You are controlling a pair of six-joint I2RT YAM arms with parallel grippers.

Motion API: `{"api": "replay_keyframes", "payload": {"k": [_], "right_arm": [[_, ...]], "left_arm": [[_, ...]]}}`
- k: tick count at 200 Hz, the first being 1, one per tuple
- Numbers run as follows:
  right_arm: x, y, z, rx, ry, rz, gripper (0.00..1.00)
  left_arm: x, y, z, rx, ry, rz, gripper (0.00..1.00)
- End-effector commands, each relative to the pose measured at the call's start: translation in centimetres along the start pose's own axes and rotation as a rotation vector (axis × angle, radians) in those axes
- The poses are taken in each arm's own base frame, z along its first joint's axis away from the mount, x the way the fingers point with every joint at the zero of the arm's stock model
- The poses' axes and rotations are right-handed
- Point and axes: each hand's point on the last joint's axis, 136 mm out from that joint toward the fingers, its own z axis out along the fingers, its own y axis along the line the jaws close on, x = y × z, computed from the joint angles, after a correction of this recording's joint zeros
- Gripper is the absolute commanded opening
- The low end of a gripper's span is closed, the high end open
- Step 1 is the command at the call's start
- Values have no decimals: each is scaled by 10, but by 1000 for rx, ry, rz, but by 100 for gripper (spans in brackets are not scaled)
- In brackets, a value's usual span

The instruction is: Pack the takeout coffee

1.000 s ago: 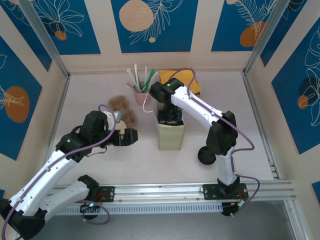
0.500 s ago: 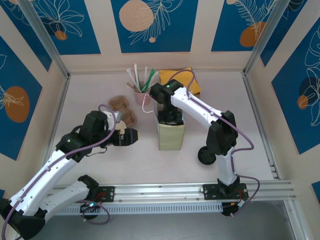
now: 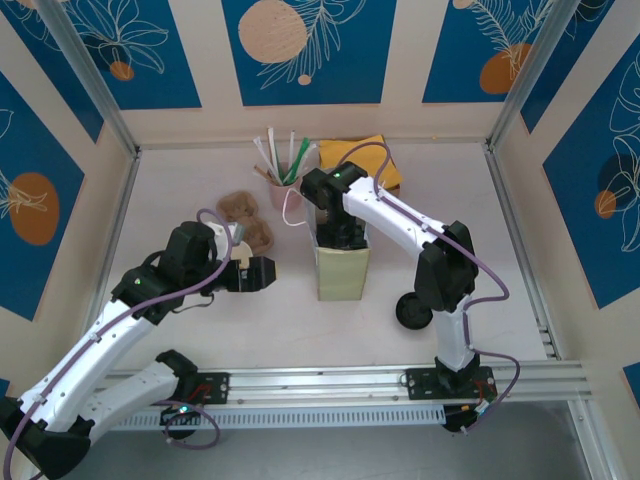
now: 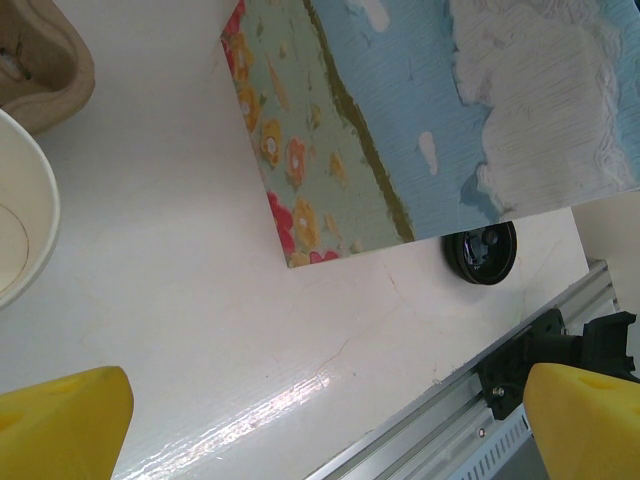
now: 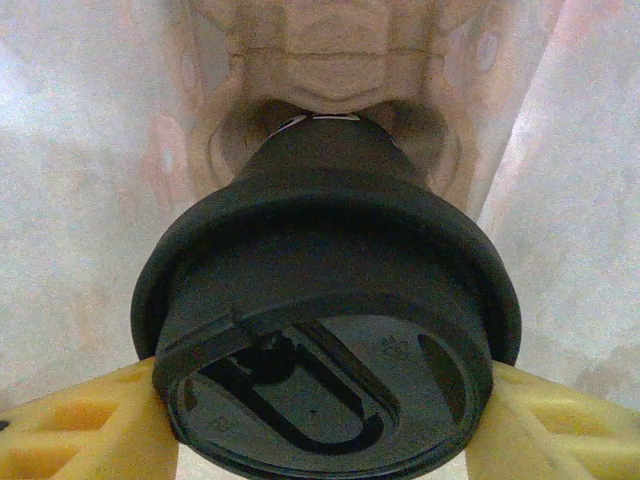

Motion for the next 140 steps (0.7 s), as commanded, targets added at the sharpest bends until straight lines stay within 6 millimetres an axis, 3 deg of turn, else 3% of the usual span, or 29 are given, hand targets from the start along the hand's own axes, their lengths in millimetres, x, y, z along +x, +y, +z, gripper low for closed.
{"api": "replay_keyframes", "payload": {"k": [1, 140], "right_arm": [[3, -4, 5, 2, 19, 5, 65], [5, -6, 5, 5, 21, 2, 64]], "left_arm": [[3, -3, -2, 12, 9, 8, 100], [3, -5, -4, 18, 3, -1, 100]]}}
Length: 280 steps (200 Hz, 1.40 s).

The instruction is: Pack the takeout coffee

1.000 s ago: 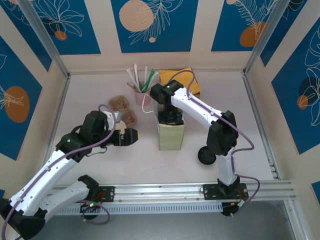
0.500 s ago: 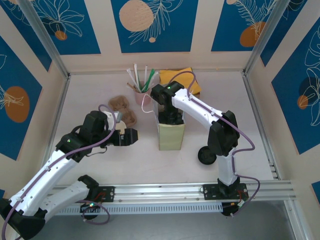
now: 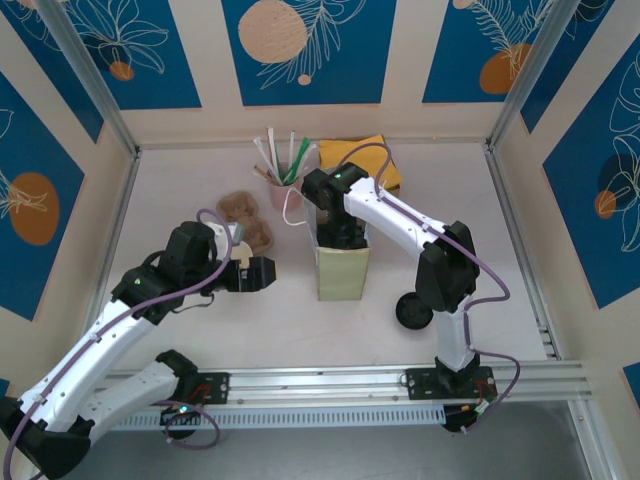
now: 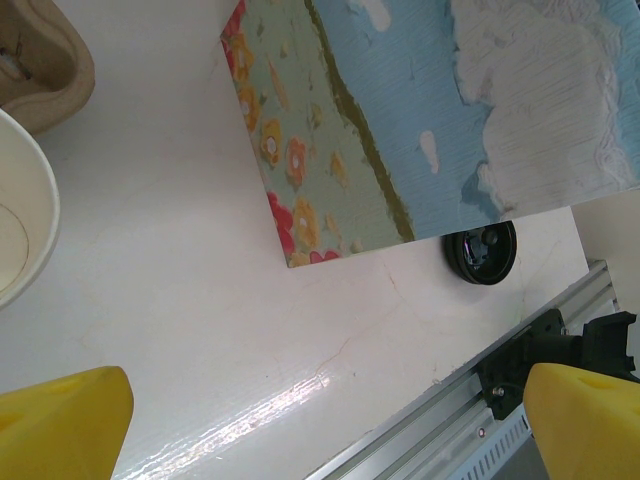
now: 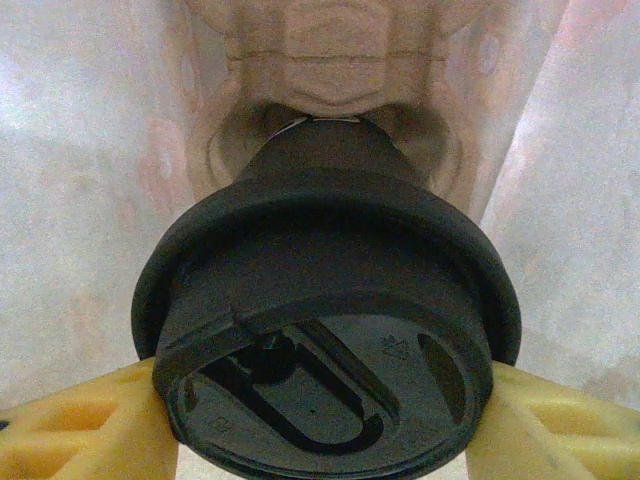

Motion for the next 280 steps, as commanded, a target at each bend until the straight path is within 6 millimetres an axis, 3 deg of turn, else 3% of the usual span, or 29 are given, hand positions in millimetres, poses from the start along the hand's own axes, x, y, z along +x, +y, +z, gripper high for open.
{"api": "replay_keyframes", "payload": {"k": [1, 123, 233, 280], "right_arm": [[6, -5, 4, 12, 22, 1, 64], [5, -6, 10, 16, 24, 0, 64], [5, -7, 36, 29, 58, 4, 65], [6, -7, 39, 31, 62, 4, 64]], "left_arm": [[3, -5, -4, 19, 4, 0, 100], [7, -2, -6, 14, 9, -11, 100], [10, -1, -9, 7, 9, -16, 100], [10, 0, -10, 5, 7, -15, 100]]}}
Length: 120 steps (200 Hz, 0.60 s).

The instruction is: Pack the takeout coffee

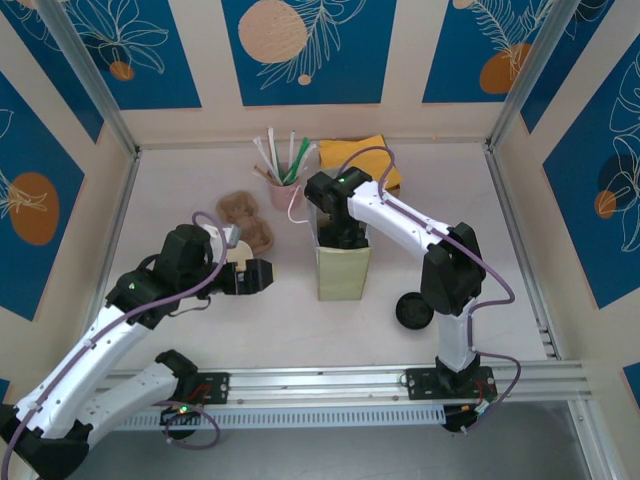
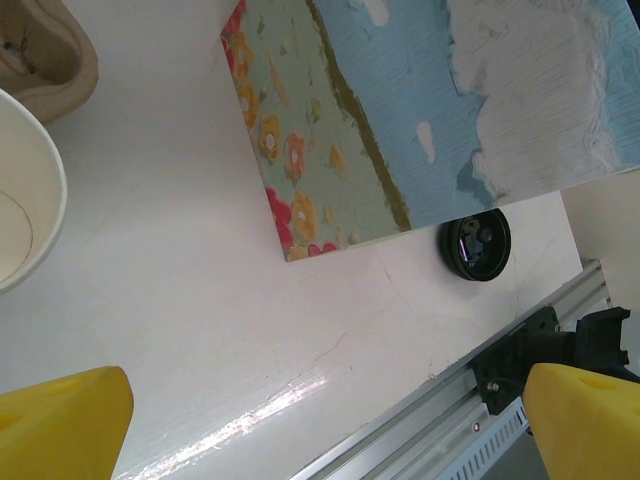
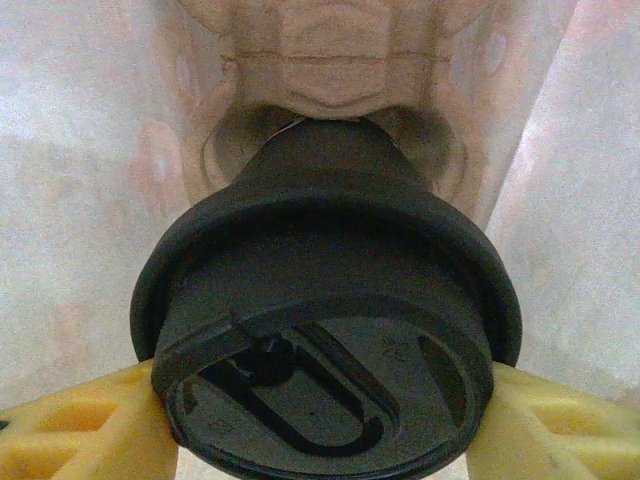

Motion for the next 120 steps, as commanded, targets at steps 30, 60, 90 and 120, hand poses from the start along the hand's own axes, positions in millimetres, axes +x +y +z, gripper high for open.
{"api": "replay_keyframes", "payload": {"k": [30, 60, 90, 120], "right_arm": [[3, -7, 27, 53, 67, 9, 64], [3, -6, 26, 51, 64, 9, 65], [2, -6, 26, 52, 64, 7, 65], [2, -7, 26, 54, 64, 7, 64]], "left_arm": [[5, 0, -1, 2, 12, -9, 100], [5, 0, -1, 2, 11, -10, 100], [5, 0, 0, 4, 14, -9, 100], [5, 0, 0, 4, 15, -10, 100]]}}
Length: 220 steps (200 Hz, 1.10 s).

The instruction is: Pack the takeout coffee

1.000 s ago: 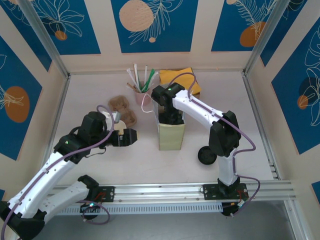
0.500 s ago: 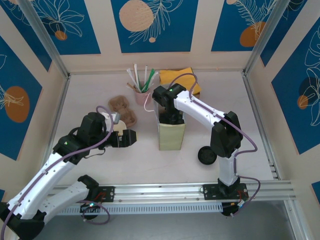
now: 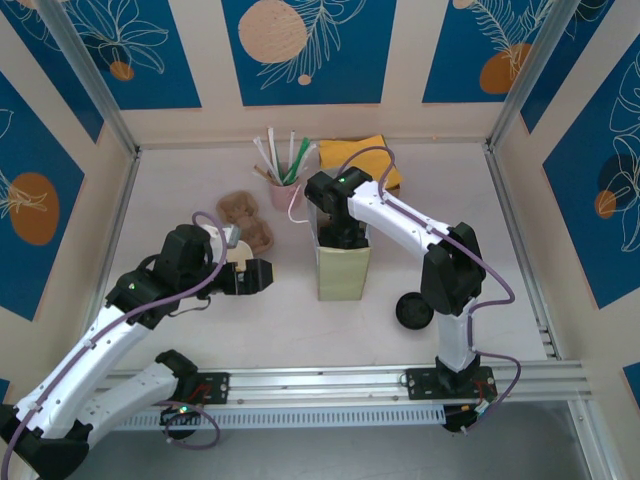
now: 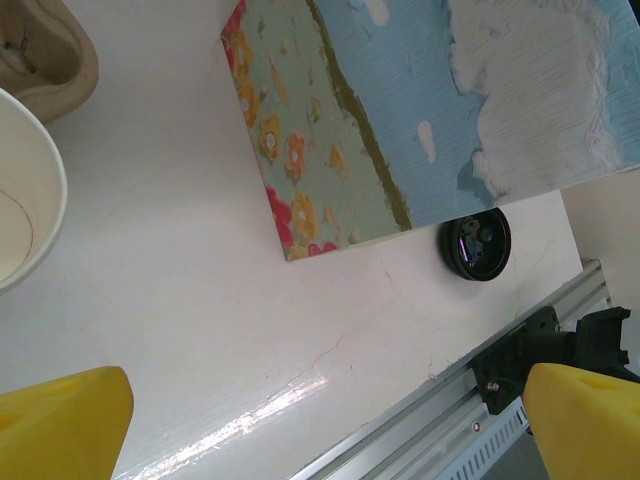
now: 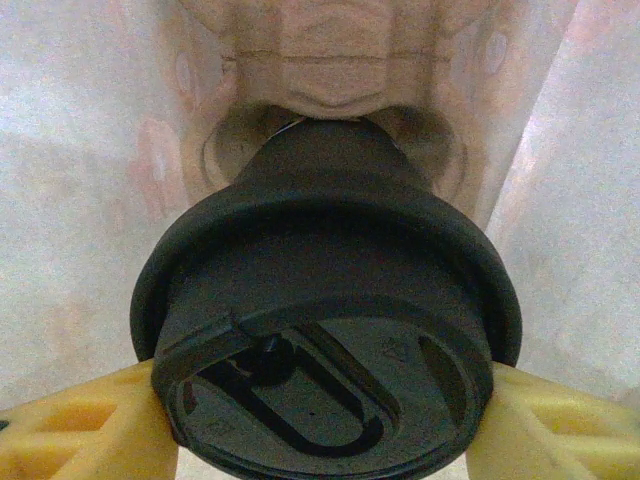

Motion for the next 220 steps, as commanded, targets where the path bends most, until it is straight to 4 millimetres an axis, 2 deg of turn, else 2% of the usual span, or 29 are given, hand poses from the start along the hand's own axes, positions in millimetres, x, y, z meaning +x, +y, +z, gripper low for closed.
{"api": "replay_keyframes", "payload": {"k": [1, 83, 220], "right_arm": [[2, -7, 26, 56, 64, 8, 64], [-1, -6, 24, 54, 60, 3, 64], [-2, -8, 44, 70, 90, 2, 64]], "left_arm": [[5, 0, 0, 3, 15, -10, 100], [3, -2, 1, 10, 13, -5, 100], [4, 0, 3, -1, 21, -1, 100]]}}
